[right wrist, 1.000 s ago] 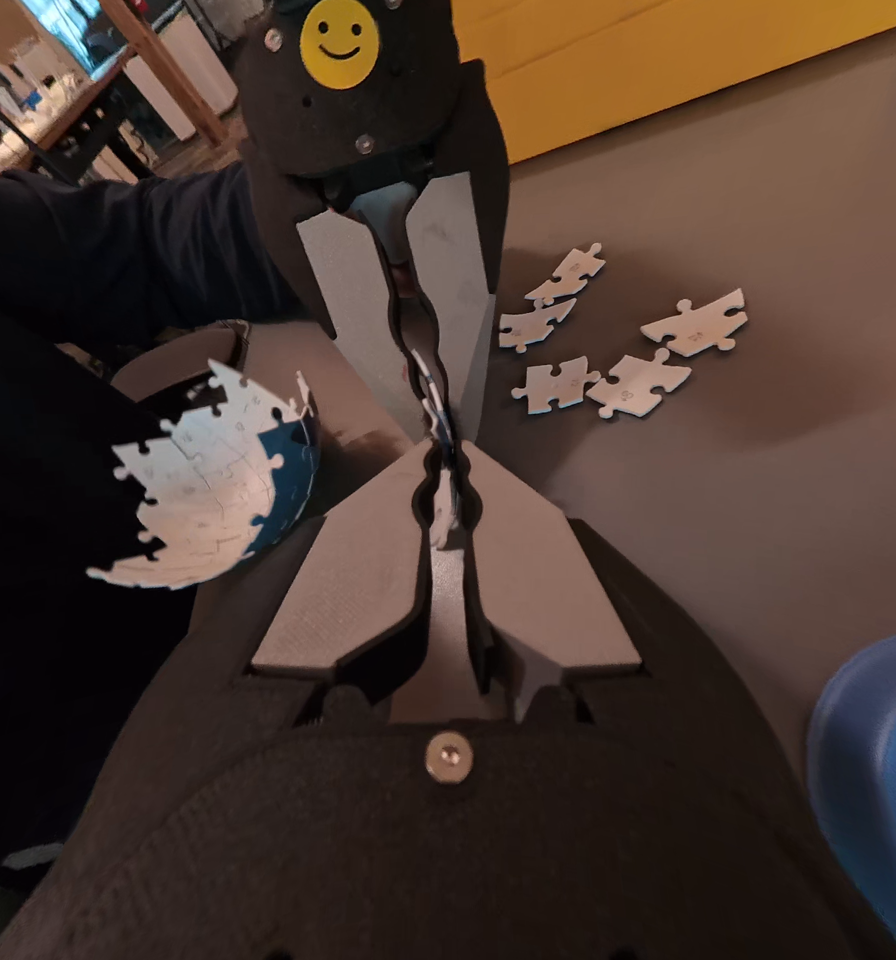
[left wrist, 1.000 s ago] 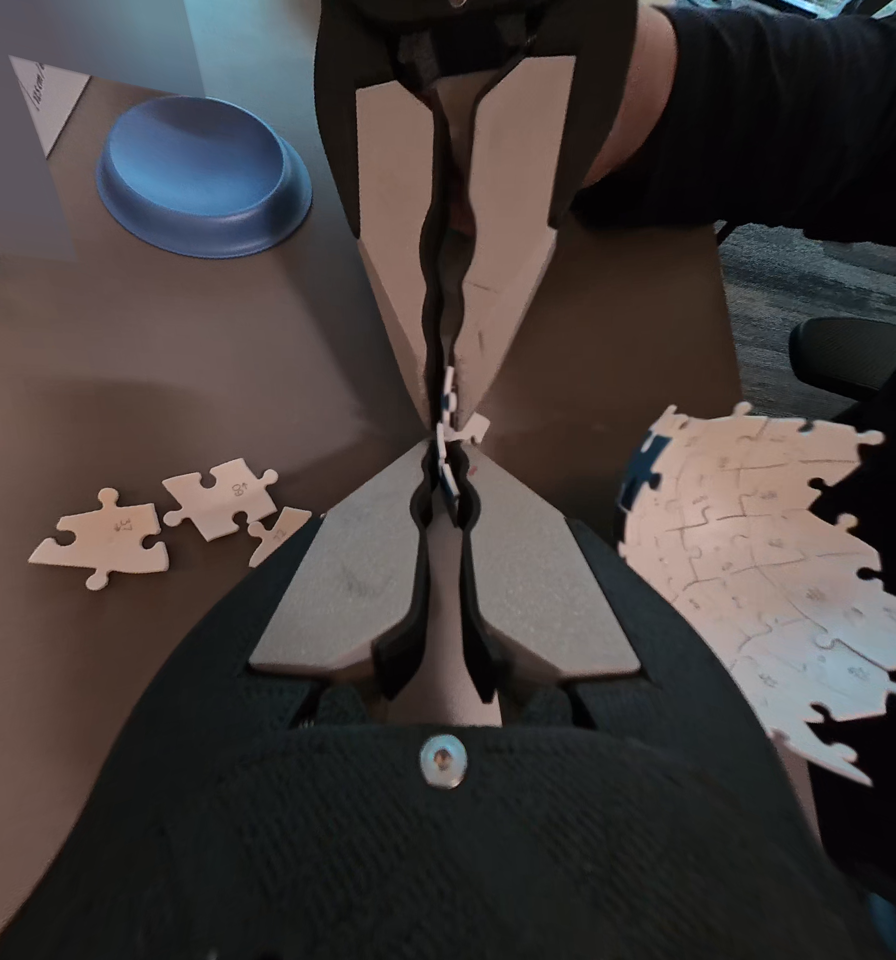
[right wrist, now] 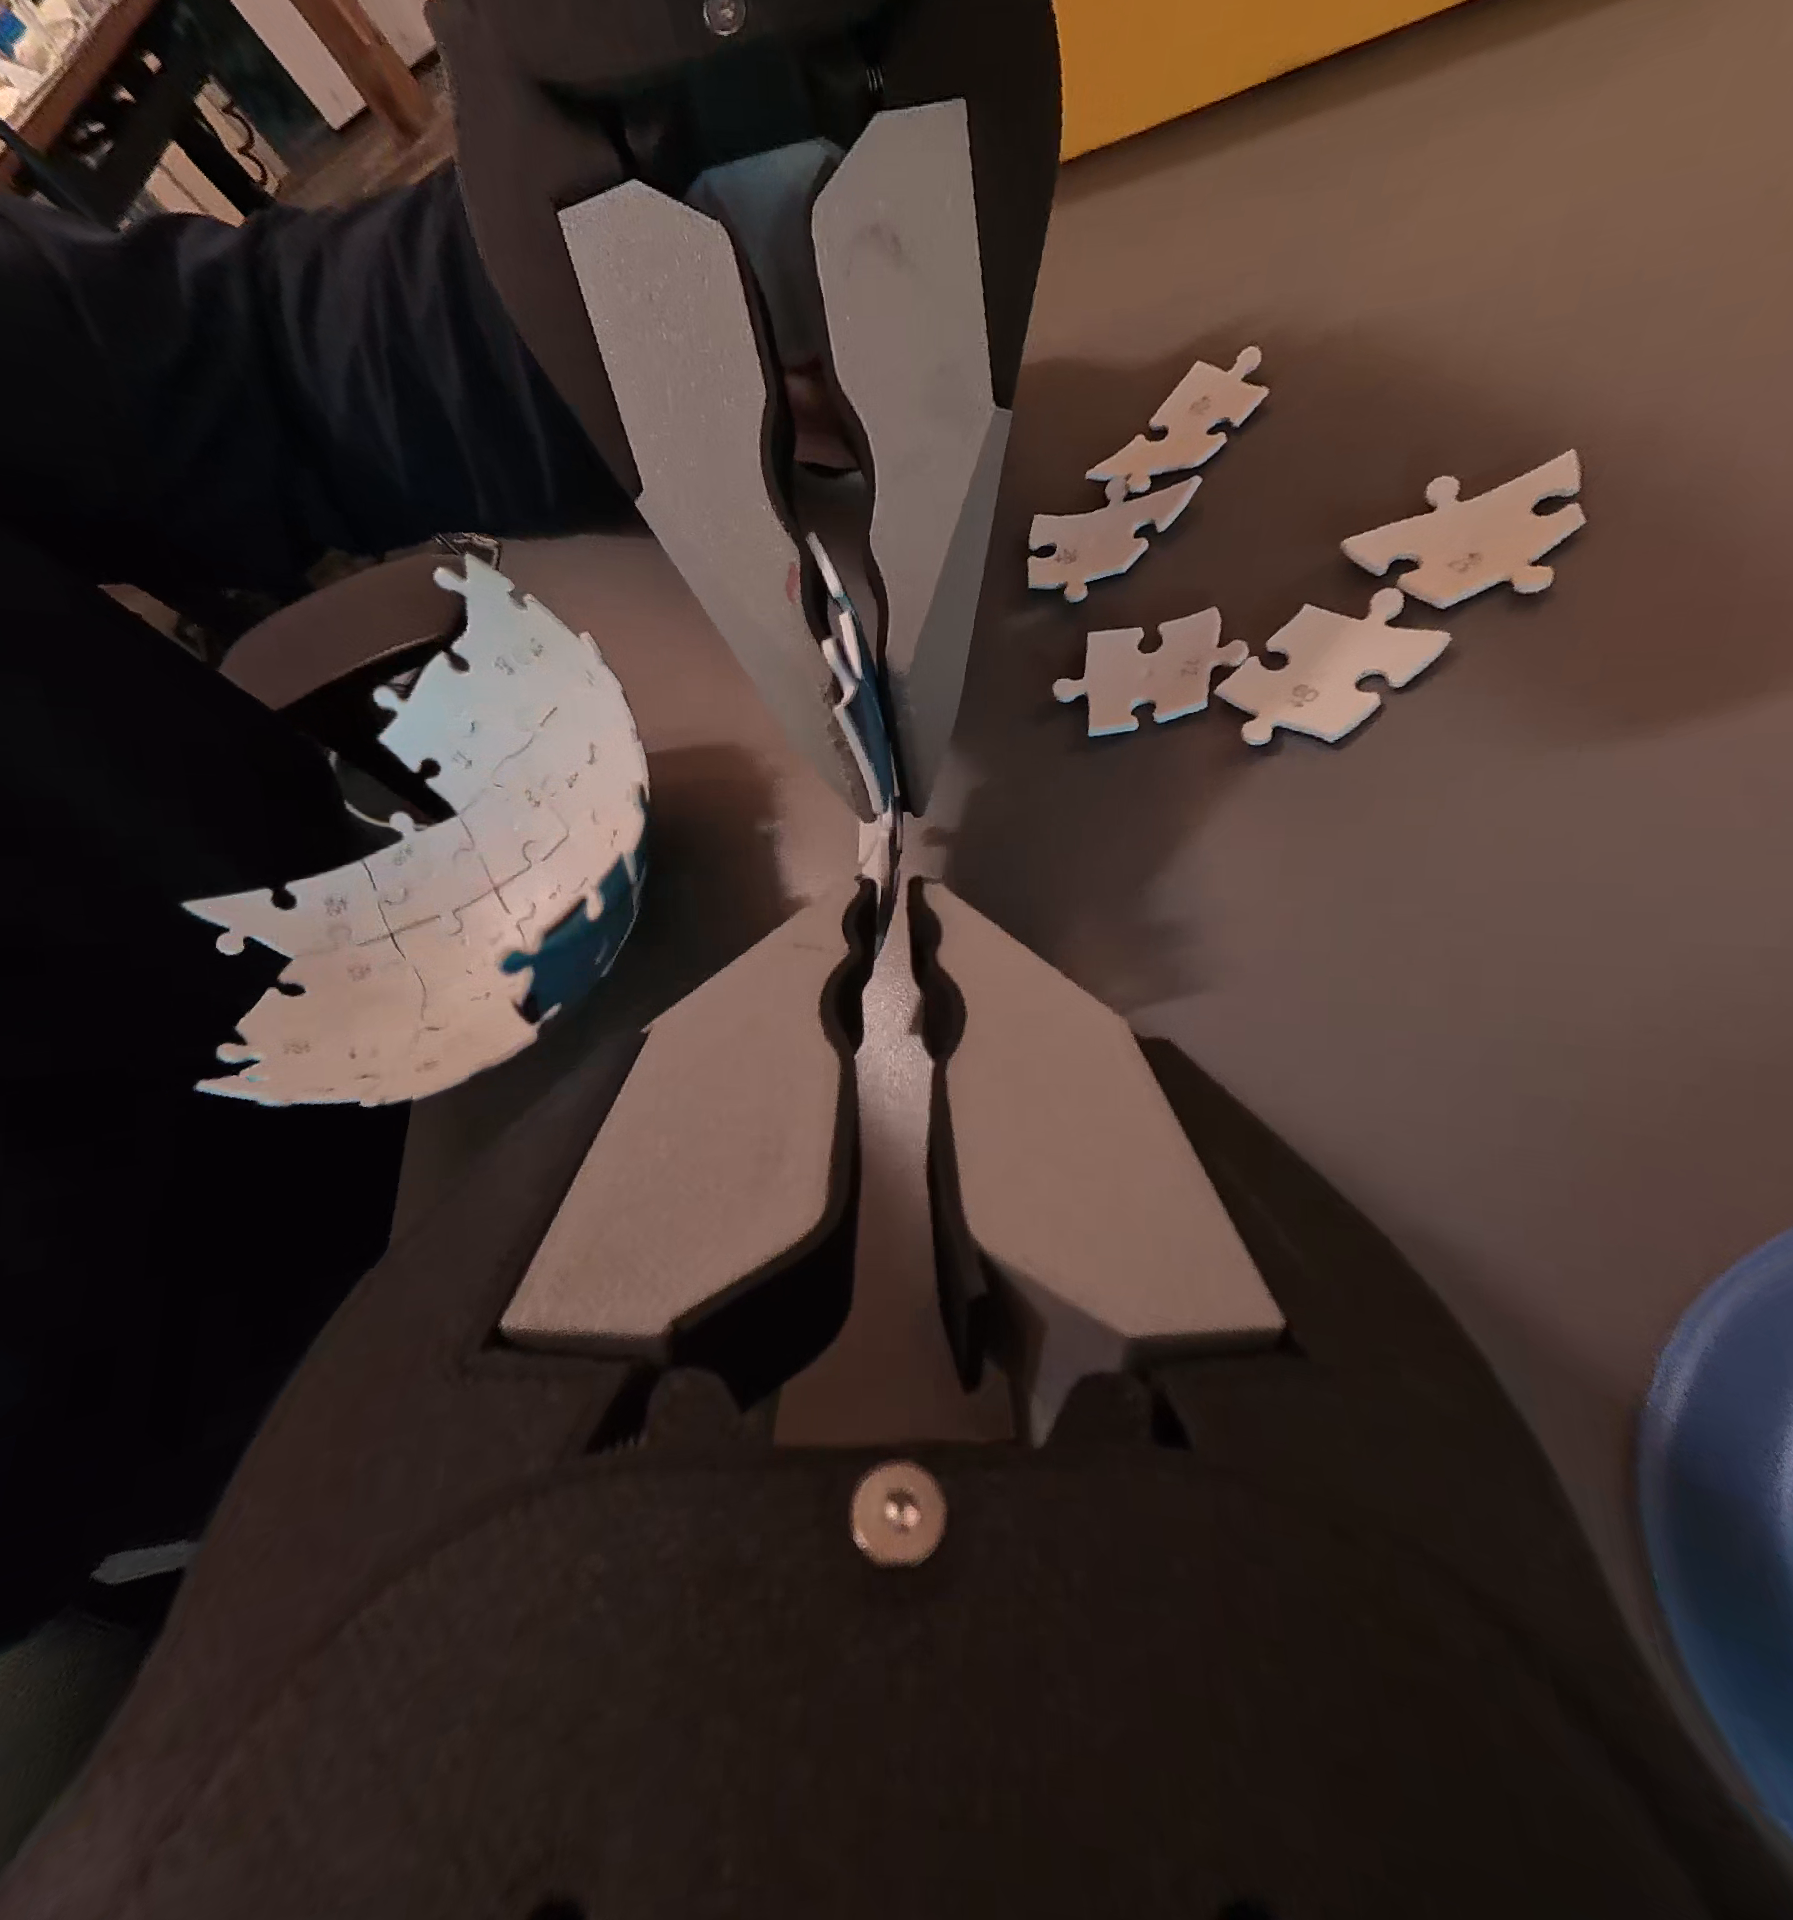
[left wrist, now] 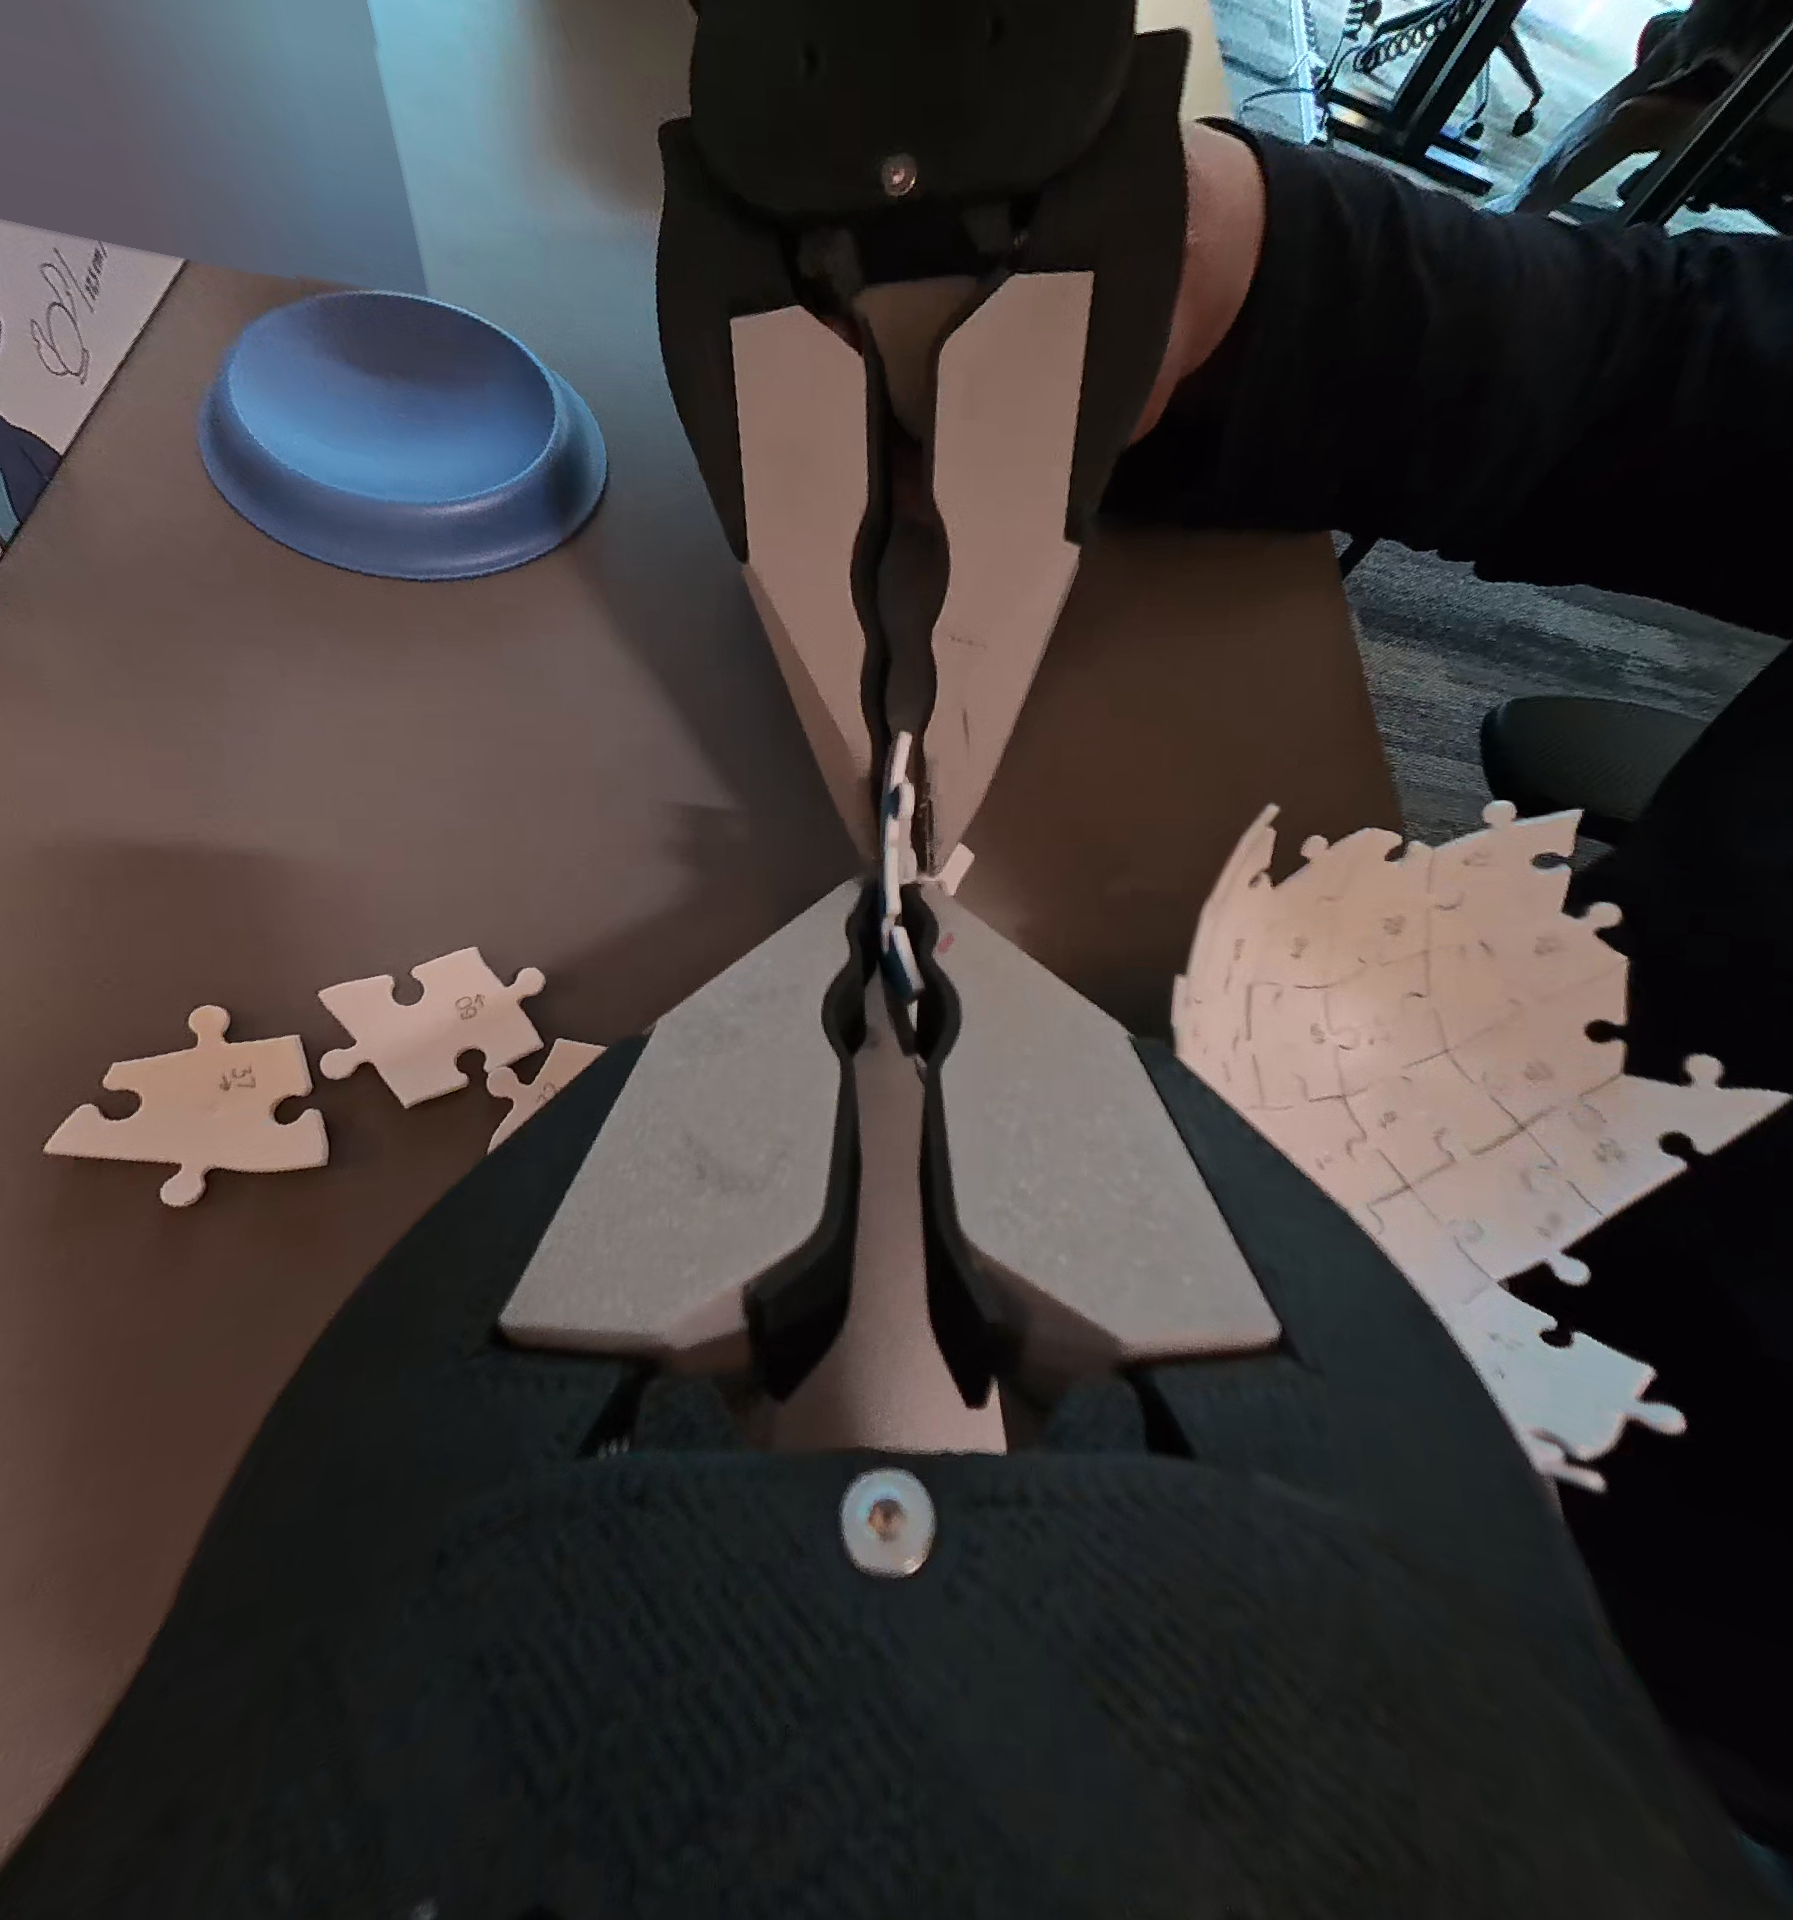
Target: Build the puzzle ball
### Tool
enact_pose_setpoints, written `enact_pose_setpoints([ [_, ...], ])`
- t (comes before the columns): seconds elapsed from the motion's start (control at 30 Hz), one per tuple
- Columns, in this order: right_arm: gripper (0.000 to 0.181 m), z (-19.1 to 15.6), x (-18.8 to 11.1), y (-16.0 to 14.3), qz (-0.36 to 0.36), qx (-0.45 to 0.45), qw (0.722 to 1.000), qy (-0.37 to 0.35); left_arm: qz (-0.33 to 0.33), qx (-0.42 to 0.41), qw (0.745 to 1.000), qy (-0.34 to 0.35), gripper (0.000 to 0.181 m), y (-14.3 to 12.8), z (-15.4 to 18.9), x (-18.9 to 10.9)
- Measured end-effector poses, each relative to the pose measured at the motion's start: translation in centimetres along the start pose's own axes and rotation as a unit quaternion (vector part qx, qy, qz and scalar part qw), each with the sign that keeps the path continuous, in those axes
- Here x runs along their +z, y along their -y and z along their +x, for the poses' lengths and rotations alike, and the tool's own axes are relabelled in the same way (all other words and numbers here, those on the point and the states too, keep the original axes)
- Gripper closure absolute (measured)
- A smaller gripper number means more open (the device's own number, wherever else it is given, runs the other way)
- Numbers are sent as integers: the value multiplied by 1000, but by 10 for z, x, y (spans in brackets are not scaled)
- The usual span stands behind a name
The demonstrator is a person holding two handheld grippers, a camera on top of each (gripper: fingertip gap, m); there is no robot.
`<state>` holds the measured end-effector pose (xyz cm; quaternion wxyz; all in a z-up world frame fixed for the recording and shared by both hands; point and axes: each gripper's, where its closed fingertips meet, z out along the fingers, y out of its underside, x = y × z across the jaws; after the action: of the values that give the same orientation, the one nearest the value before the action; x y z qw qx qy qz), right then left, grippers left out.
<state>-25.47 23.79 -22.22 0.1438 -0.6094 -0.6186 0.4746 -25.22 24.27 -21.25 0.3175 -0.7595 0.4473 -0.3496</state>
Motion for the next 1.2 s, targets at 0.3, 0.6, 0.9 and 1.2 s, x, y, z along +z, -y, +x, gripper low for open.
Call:
enact_pose_setpoints([
  [0.3,181,-1,-4,12,44,55,997,31,26,4,999,24,180,11,-2,-5],
  [0.6,181,4,-8,16,17,-82,992,-92,49,-45,998,-11,172,14,0,-4],
  [0.9,181,0,-10,24,49,-75,993,-73,49,-15,999,16,180,17,-3,-9],
  [1.2,181,3,-9,22,48,-51,995,-69,40,-22,999,23,180,12,-6,-6],
])
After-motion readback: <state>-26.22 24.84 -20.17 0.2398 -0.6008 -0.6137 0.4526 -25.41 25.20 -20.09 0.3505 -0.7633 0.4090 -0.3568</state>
